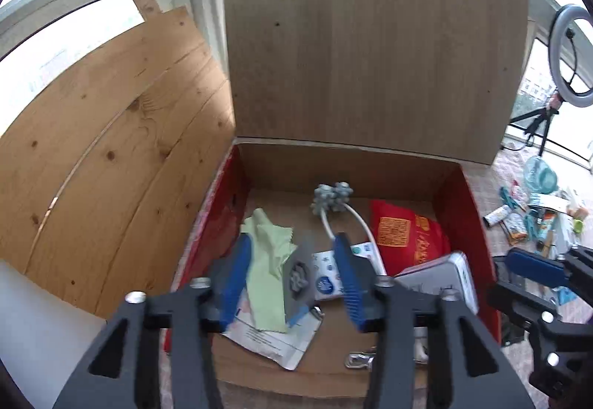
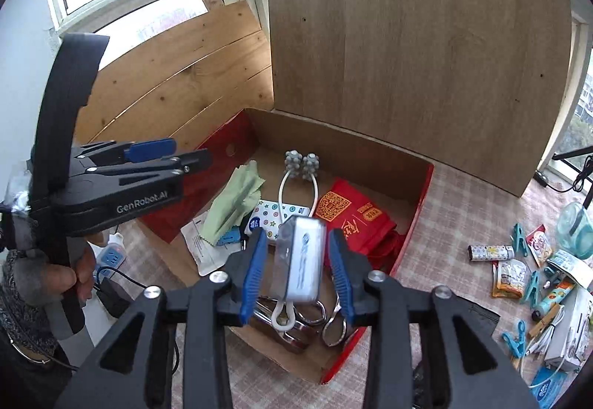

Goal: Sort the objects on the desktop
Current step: 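Open both tools to drop the white box and grey pouch into the box, then move both open tools back toward the pile, then grasp a blue clothespin with the right tool while the left tool grasps the white cable, then carry the blue clothespin with the right tool while the left tool carries the cable to the box, then open both tools to drop the clothespin and cable into the box, then move both open tools back toward the pile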

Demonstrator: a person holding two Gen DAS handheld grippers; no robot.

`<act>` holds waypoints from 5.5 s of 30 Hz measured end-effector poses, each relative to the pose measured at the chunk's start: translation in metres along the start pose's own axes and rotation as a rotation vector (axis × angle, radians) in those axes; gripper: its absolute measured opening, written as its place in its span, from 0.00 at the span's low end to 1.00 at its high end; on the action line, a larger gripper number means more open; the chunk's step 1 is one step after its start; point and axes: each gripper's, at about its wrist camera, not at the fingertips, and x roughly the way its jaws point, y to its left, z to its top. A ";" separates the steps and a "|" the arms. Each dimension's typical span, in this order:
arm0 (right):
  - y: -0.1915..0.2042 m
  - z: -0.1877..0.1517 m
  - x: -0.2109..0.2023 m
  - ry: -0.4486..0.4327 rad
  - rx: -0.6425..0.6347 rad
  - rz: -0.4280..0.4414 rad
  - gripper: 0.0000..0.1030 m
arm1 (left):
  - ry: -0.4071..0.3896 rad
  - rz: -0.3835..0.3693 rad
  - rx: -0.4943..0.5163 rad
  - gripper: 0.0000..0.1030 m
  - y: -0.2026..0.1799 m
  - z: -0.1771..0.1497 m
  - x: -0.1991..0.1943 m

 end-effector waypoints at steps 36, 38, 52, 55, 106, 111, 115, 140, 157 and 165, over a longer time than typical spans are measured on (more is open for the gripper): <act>-0.292 -0.225 -0.253 -0.144 0.386 -0.415 0.45 | -0.001 -0.515 0.260 0.69 -0.273 -0.116 -0.072; -0.307 -0.241 -0.253 -0.131 0.426 -0.423 0.45 | 0.011 -0.525 0.300 0.69 -0.296 -0.123 -0.069; -0.368 -0.283 -0.222 -0.064 0.456 -0.409 0.45 | 0.045 -0.578 0.463 0.69 -0.424 -0.134 -0.054; -0.382 -0.285 -0.216 -0.037 0.429 -0.412 0.45 | 0.060 -0.567 0.479 0.69 -0.441 -0.134 -0.043; -0.297 -0.171 -0.226 -0.141 0.244 -0.133 0.04 | -0.054 -0.678 0.271 0.03 -0.274 -0.059 -0.096; -0.216 -0.117 -0.193 -0.157 0.130 -0.010 0.04 | -0.107 -0.559 0.190 0.03 -0.190 -0.041 -0.102; -0.153 -0.079 -0.154 -0.147 0.058 0.062 0.04 | -0.141 -0.454 0.102 0.03 -0.121 -0.025 -0.099; -0.073 -0.069 -0.111 -0.155 -0.052 -0.075 0.55 | -0.121 -0.217 0.057 0.46 -0.069 -0.040 -0.074; -0.233 -0.270 -0.238 -0.164 0.372 -0.462 0.55 | -0.019 -0.491 0.244 0.49 -0.226 -0.129 -0.070; -0.262 -0.319 -0.267 -0.213 0.551 -0.475 0.55 | 0.034 -0.546 0.247 0.49 -0.268 -0.161 -0.061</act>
